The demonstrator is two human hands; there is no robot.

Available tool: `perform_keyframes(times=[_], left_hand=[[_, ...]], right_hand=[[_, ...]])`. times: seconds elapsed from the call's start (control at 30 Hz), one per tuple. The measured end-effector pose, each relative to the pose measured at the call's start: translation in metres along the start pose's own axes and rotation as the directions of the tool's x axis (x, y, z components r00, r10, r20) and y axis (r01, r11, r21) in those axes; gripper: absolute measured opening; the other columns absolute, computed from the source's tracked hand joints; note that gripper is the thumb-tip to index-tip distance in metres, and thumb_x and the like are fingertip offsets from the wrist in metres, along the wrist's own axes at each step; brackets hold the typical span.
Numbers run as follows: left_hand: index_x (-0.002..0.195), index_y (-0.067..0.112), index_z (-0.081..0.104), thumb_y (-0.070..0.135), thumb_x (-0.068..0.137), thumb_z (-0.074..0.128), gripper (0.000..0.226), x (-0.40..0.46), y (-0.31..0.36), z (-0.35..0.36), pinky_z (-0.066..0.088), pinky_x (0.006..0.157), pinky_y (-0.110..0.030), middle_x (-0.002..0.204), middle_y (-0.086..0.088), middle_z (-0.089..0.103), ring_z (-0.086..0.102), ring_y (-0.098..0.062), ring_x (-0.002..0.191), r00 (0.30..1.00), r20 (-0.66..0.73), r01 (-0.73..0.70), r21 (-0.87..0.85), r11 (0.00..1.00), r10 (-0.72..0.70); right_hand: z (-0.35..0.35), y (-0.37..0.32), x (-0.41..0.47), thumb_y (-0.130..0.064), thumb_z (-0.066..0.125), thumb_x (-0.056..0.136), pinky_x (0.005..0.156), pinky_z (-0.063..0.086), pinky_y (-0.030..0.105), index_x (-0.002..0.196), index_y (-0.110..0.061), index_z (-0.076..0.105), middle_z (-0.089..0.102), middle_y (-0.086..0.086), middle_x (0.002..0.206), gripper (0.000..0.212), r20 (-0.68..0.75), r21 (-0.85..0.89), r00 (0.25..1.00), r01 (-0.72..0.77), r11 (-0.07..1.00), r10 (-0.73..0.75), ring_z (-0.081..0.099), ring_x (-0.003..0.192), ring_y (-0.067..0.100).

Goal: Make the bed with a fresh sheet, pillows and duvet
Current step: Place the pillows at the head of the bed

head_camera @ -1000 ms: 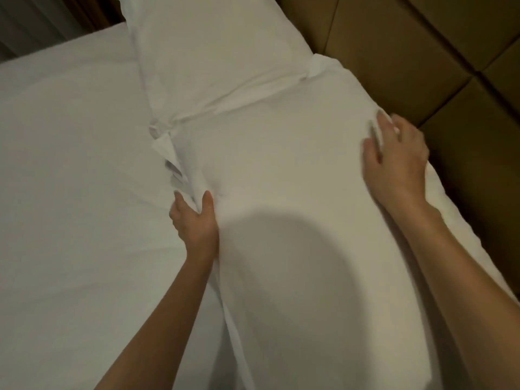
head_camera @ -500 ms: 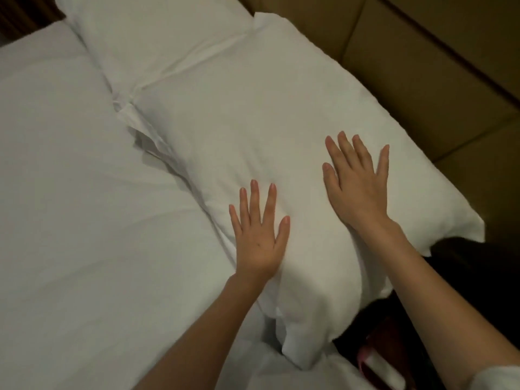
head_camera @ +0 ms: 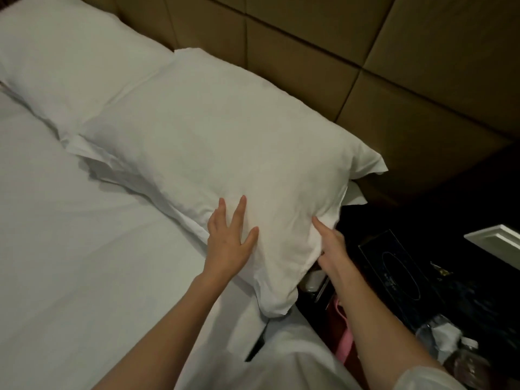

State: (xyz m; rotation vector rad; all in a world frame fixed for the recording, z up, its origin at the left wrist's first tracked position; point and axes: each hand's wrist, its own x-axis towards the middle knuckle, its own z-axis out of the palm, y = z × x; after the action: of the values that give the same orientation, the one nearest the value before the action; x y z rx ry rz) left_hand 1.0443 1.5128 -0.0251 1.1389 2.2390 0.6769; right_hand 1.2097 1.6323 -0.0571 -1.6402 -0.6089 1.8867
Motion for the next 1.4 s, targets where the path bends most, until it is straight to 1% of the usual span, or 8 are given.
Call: perform_keyframes(times=[0.2,0.47,0.6,0.9,1.03,1.13,1.3,1.4], left_hand=[[0.148,0.042,0.018,0.040,0.097,0.046,0.058,0.006,0.006,-0.020,0.017,0.114,-0.038,0.160,-0.002,0.006,0.008,-0.022,0.143,0.992,-0.073,-0.105,0.023,0.994,0.107],[0.151,0.037,0.016,0.043,0.097,0.044,0.060,0.017,-0.007,-0.018,0.027,0.111,-0.040,0.160,-0.009,0.008,0.020,-0.026,0.144,0.985,0.173,-0.031,0.263,0.964,-0.015],[0.150,0.037,0.018,0.045,0.098,0.042,0.059,0.019,0.001,-0.026,0.027,0.110,-0.041,0.159,-0.011,0.014,0.023,-0.028,0.142,0.977,0.210,-0.033,0.285,0.958,-0.029],[0.146,0.040,0.026,0.065,0.091,0.032,0.060,0.006,0.018,-0.029,-0.003,0.110,-0.064,0.158,-0.004,0.017,0.012,-0.023,0.146,0.998,0.056,-0.019,0.477,0.879,-0.008],[0.140,0.015,0.034,0.052,0.094,0.040,0.059,0.013,0.022,-0.021,0.002,0.115,-0.056,0.160,-0.010,-0.001,0.001,-0.028,0.147,0.992,0.040,-0.123,0.481,0.868,0.118],[0.142,0.003,0.029,0.045,0.094,0.046,0.066,0.029,0.033,-0.015,0.003,0.117,-0.050,0.160,-0.014,-0.002,0.003,-0.030,0.147,0.975,0.044,-0.214,0.440,0.872,0.217],[0.152,0.024,-0.006,0.060,0.093,0.023,0.075,0.065,0.055,-0.012,-0.012,0.114,-0.055,0.158,-0.009,-0.021,-0.018,-0.029,0.145,0.961,0.150,-0.275,0.533,0.800,0.231],[0.150,0.034,-0.011,0.070,0.076,-0.007,0.082,0.096,0.058,-0.018,-0.019,0.107,-0.062,0.158,-0.003,-0.023,-0.021,-0.027,0.145,0.957,0.168,-0.290,0.617,0.732,0.237]], right_hand=[[-0.022,-0.031,-0.024,-0.017,0.067,0.089,0.074,0.056,0.033,0.106,-0.013,0.066,0.070,0.007,0.102,0.017,-0.027,0.055,0.967,0.254,0.966,-0.253,0.068,0.091,0.021],[-0.026,0.062,-0.032,-0.071,0.072,0.064,0.084,0.050,0.030,0.120,-0.024,0.059,0.066,-0.002,0.116,0.074,0.108,-0.341,0.971,-0.166,0.925,0.214,0.061,0.108,0.020],[-0.042,0.078,-0.046,-0.055,0.082,0.061,0.091,0.052,0.026,0.121,-0.015,0.064,0.071,-0.004,0.111,0.074,0.369,-0.570,0.886,-0.025,0.821,0.283,0.066,0.104,0.012],[-0.100,0.048,-0.051,-0.012,0.073,0.083,0.052,0.042,0.018,0.063,-0.013,0.057,0.060,-0.008,0.051,0.026,0.238,-0.735,0.962,0.267,0.623,-0.132,0.055,0.052,0.004],[-0.113,0.039,-0.024,-0.015,0.054,0.093,0.075,0.044,0.032,0.097,-0.008,0.063,0.067,0.016,0.103,0.012,-0.259,-0.817,0.935,-0.079,0.571,-0.241,0.058,0.086,0.025],[-0.074,0.000,-0.012,-0.027,0.051,0.098,0.099,0.039,0.035,0.138,-0.006,0.041,0.046,0.016,0.140,0.046,-0.154,-0.718,0.877,0.217,0.661,-0.455,0.047,0.125,0.028],[0.001,-0.033,0.002,-0.046,0.033,0.098,0.119,-0.007,0.041,0.153,-0.022,0.009,0.018,0.001,0.159,0.065,0.503,-0.817,0.465,0.530,-0.226,-0.728,0.015,0.147,0.018],[-0.017,-0.033,0.056,-0.055,0.015,0.098,0.117,-0.007,0.054,0.153,-0.031,0.002,0.003,-0.002,0.162,0.061,0.269,-0.955,0.819,0.297,-0.026,-0.507,0.001,0.149,0.019]])
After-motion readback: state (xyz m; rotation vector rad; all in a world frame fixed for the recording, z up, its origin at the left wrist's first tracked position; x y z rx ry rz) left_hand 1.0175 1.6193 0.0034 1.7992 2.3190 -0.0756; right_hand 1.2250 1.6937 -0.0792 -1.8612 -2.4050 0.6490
